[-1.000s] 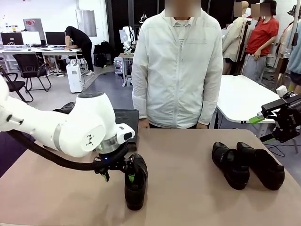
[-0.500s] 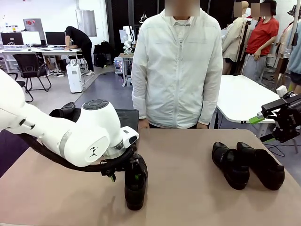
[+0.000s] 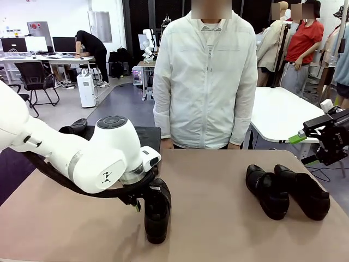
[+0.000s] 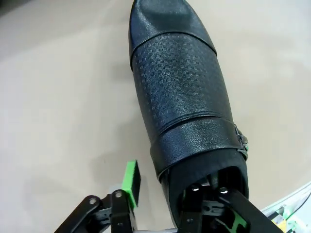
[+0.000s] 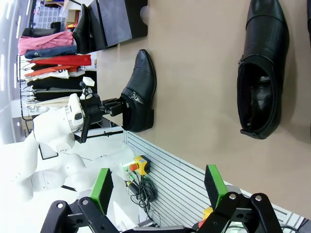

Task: Organize the shoes by placing them on the stand.
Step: Place the Shoe from the middle of the table onto the Shoes Stand.

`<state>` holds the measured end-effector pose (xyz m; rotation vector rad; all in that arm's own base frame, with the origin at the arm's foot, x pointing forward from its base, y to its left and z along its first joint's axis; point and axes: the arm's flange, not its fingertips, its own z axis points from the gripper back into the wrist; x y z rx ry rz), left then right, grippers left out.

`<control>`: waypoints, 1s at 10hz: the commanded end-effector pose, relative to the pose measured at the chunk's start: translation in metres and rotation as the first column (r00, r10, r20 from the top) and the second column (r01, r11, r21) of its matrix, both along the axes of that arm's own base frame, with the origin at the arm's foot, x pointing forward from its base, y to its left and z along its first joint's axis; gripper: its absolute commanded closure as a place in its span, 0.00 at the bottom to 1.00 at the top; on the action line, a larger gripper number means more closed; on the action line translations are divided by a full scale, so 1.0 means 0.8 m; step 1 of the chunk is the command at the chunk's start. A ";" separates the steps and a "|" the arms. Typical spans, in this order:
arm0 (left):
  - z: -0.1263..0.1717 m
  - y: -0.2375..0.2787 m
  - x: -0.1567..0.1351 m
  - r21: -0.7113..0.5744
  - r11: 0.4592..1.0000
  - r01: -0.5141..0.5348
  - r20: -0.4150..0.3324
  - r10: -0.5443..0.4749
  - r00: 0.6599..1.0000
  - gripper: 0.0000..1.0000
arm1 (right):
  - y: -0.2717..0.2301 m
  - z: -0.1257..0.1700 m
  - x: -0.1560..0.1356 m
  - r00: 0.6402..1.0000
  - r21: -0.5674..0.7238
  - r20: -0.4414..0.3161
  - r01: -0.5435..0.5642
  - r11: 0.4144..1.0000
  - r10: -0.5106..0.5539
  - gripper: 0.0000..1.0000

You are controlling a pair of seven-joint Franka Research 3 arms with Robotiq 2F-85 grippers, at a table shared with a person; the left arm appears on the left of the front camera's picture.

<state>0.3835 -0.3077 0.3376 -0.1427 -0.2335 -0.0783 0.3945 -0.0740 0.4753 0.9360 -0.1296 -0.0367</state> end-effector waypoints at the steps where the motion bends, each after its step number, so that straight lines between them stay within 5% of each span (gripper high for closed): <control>1: -0.003 -0.005 -0.002 0.016 1.000 -0.010 0.028 0.010 1.000 1.00 | -0.003 0.005 0.003 1.000 0.003 0.004 -0.009 1.000 0.009 0.00; 6: 0.047 -0.004 -0.017 0.010 0.999 0.036 0.109 -0.036 0.993 1.00 | -0.003 0.005 0.003 1.000 0.003 0.004 -0.009 1.000 0.009 0.00; 10: 0.196 0.043 -0.081 -0.050 0.977 0.205 0.181 -0.193 0.964 1.00 | -0.003 0.005 0.003 1.000 0.003 0.004 -0.009 1.000 0.009 0.00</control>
